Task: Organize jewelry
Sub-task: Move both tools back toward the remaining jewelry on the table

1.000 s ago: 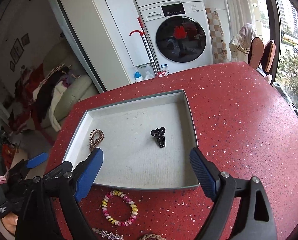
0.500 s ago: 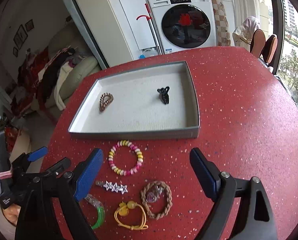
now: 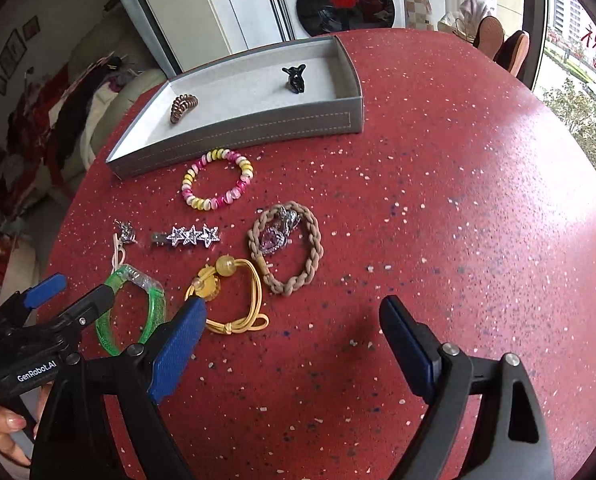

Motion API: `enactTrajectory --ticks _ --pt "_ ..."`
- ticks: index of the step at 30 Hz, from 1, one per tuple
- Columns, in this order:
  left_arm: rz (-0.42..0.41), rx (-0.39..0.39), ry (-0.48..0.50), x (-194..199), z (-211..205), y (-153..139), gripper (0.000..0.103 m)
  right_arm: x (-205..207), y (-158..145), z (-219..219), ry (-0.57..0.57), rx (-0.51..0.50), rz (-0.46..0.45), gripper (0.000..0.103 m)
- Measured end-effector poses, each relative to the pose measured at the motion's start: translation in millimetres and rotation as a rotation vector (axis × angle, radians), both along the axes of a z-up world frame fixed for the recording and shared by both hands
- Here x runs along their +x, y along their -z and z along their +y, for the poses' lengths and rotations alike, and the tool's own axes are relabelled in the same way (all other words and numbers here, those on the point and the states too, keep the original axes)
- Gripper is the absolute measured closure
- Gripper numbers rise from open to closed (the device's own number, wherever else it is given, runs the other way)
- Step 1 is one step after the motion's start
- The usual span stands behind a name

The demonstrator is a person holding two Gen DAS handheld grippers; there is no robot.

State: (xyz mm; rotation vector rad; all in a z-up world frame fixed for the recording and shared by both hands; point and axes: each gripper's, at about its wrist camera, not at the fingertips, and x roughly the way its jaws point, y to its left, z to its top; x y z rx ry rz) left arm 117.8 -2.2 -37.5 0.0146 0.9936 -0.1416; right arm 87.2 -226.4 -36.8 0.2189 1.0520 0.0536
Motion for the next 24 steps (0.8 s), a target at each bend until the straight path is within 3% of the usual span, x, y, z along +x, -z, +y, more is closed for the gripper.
enactTrajectory --ticks 2,7,14,18,23,24 --pt "0.004 0.002 -0.010 -3.9 -1.7 2.3 0.000 -2.4 1.7 0.5 0.013 -0.007 0.003 0.018" --pt "0.006 0.014 -0.031 -9.4 -6.1 6.0 0.000 -2.5 -0.7 5.8 0.018 -0.018 -0.007 0.042" --pt "0.022 0.037 -0.041 -11.2 -8.4 12.3 0.000 2.5 -0.5 30.4 -0.038 -0.077 -0.017 0.051" --pt "0.010 0.038 -0.031 -14.1 -11.1 12.1 0.009 3.5 -0.3 43.1 -0.073 -0.154 -0.026 0.062" --pt "-0.017 0.058 0.001 -19.3 -18.2 8.9 0.026 1.2 -0.8 50.4 -0.111 -0.198 -0.032 0.087" --pt "-0.017 0.052 0.011 -19.8 -18.7 8.4 0.032 0.4 -0.1 50.2 -0.111 -0.193 -0.033 0.096"
